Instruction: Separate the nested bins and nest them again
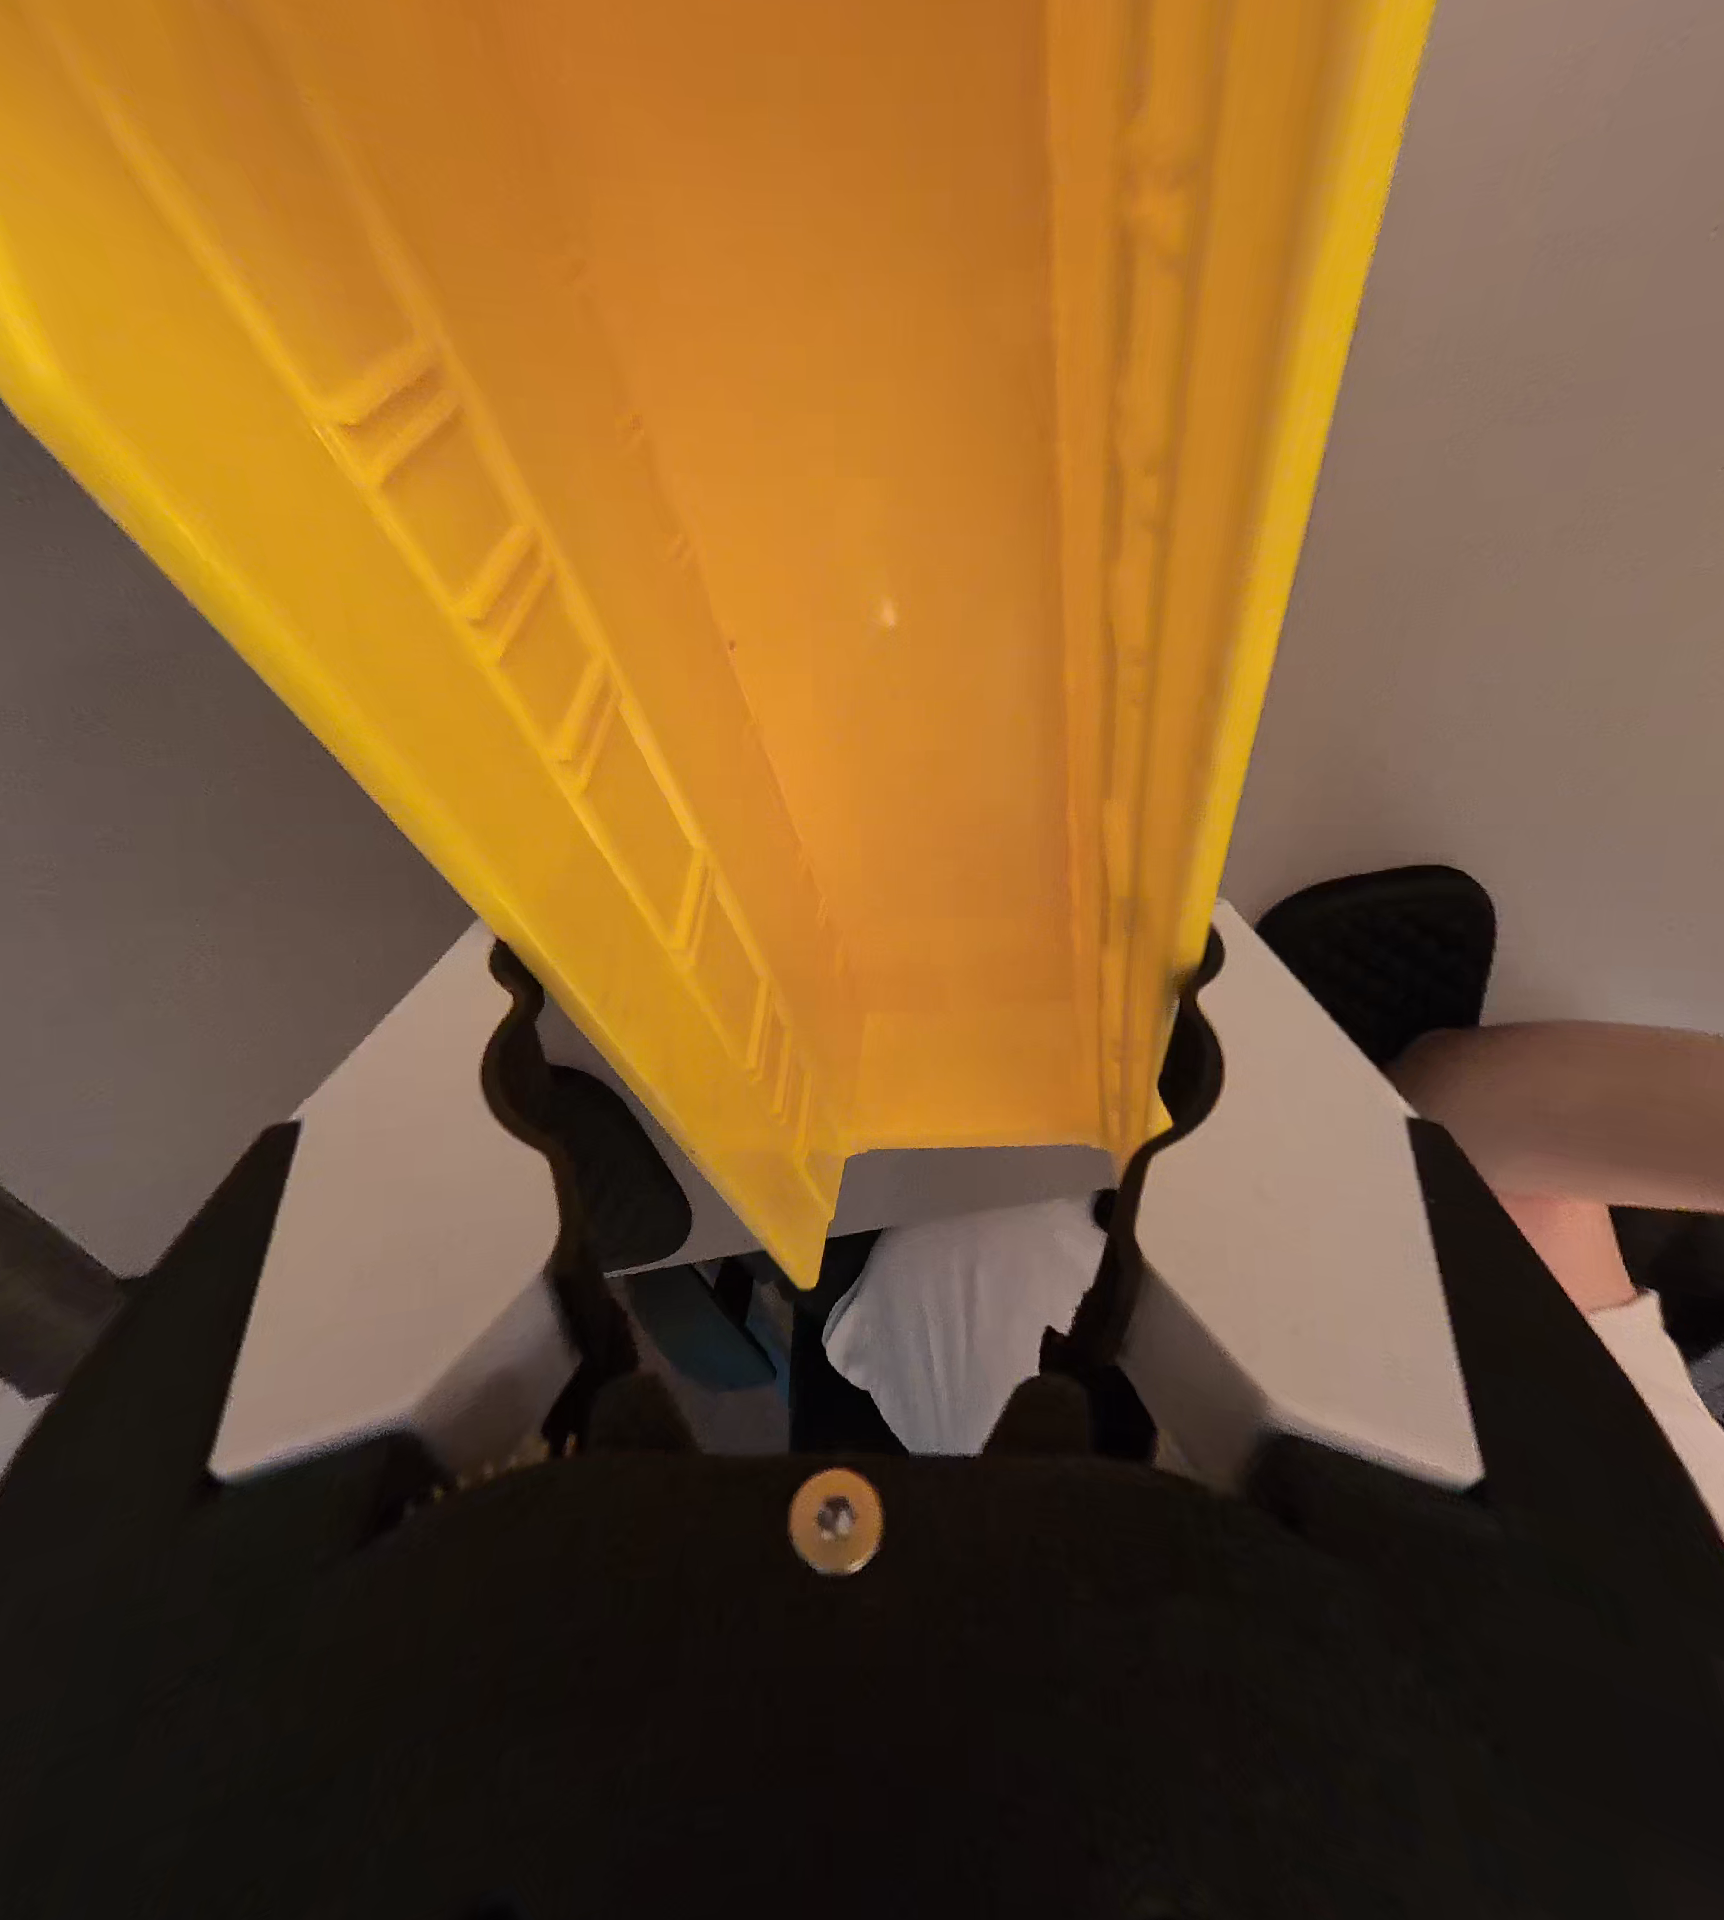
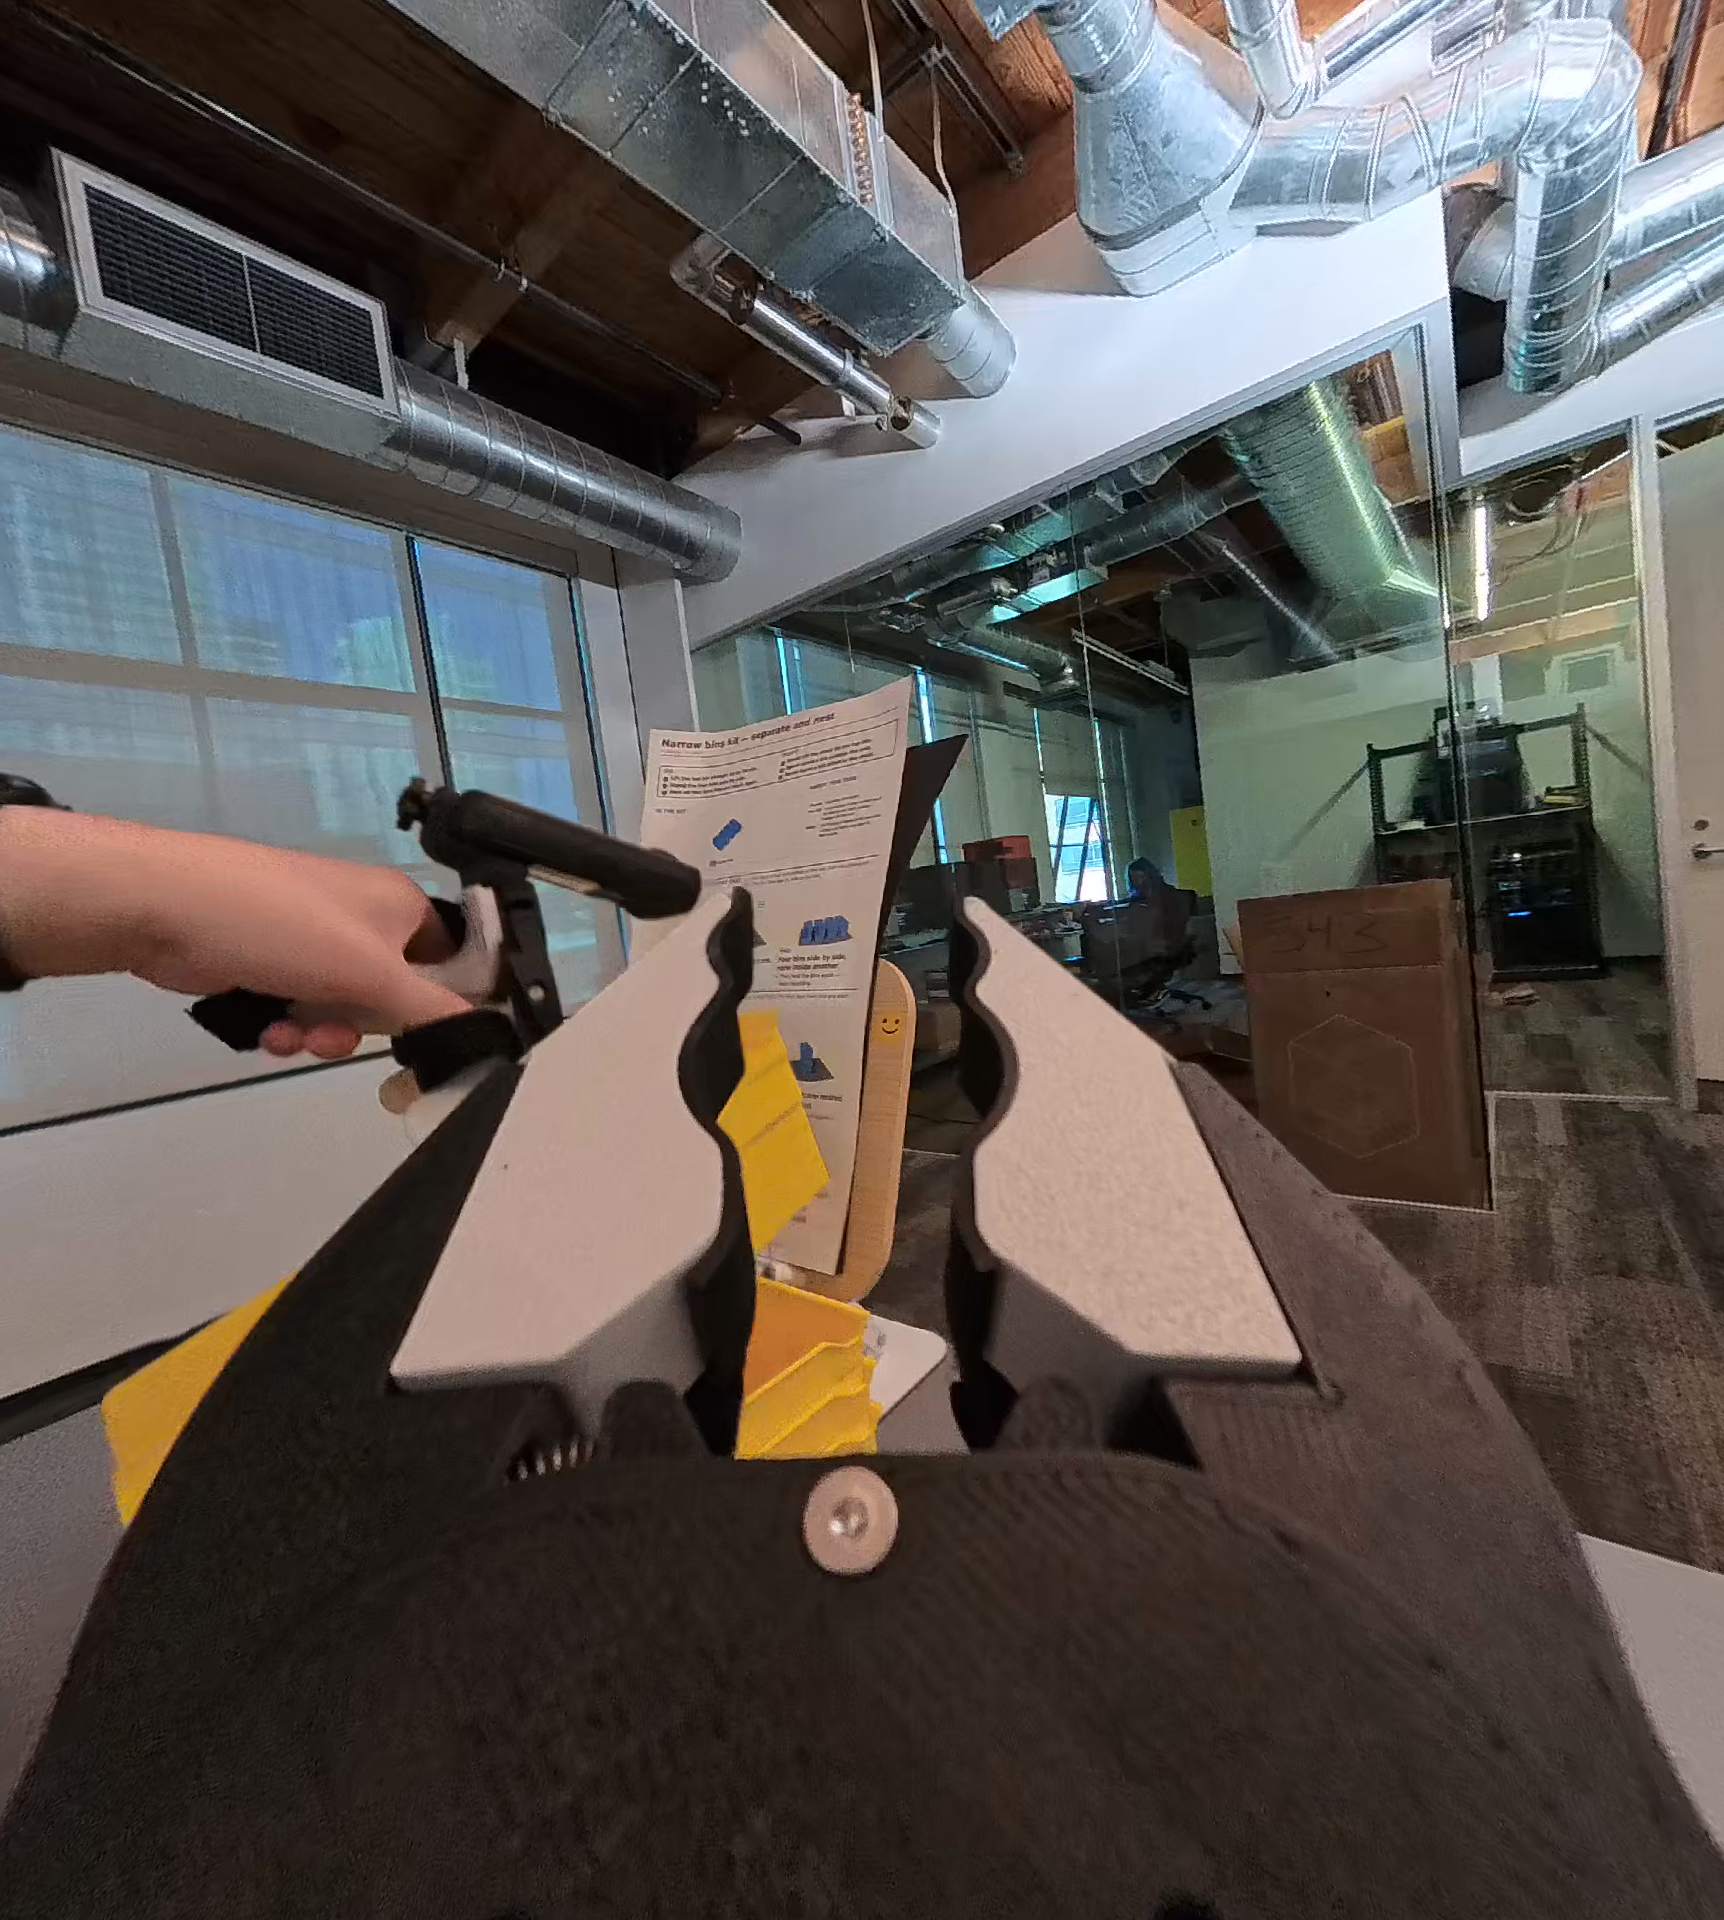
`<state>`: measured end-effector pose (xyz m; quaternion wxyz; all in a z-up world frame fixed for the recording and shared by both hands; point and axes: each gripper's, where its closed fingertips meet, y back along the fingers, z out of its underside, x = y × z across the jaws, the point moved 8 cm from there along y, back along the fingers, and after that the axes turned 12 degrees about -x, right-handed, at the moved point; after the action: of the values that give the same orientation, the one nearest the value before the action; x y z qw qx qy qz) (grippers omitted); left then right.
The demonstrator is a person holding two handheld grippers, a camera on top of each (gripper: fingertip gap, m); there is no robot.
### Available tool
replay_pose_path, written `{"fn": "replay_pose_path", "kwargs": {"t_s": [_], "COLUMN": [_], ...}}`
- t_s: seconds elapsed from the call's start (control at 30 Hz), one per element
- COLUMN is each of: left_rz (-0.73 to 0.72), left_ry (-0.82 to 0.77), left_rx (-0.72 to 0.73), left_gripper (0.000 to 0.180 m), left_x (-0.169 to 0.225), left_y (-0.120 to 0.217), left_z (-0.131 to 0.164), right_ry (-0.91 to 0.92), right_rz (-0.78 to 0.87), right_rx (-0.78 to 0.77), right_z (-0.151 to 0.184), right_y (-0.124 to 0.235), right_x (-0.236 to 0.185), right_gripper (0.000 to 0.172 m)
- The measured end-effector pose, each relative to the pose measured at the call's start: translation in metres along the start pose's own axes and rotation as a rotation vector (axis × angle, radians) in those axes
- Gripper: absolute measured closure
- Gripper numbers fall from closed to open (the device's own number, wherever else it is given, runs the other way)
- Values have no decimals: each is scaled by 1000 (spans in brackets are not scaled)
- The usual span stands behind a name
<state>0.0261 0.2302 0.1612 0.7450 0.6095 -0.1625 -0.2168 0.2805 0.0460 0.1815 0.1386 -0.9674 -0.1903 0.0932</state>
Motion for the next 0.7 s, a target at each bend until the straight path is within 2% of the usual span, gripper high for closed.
{"fn": "replay_pose_path", "kwargs": {"t_s": [0.17,0.33,0.47,0.7], "left_rz": [41,28,39,20], "left_ry": [17,51,97,113], "left_rx": [25,14,-15,-117], "left_gripper": [58,59,59,60], "left_x": [-36,-80,-112,-147], "left_y": [29,21,-8,-92], "left_z": [24,39,44,43], "right_ry": [-1,30,43,29], "right_rz": [-11,-19,-27,-49], "right_rx": [-4,7,0,4], "right_z": [1,-1,0,0], "right_y": [-3,-5,-8,-11], "right_x": [-2,-10,-15,-18], "right_gripper": [135,135,136,135]}}
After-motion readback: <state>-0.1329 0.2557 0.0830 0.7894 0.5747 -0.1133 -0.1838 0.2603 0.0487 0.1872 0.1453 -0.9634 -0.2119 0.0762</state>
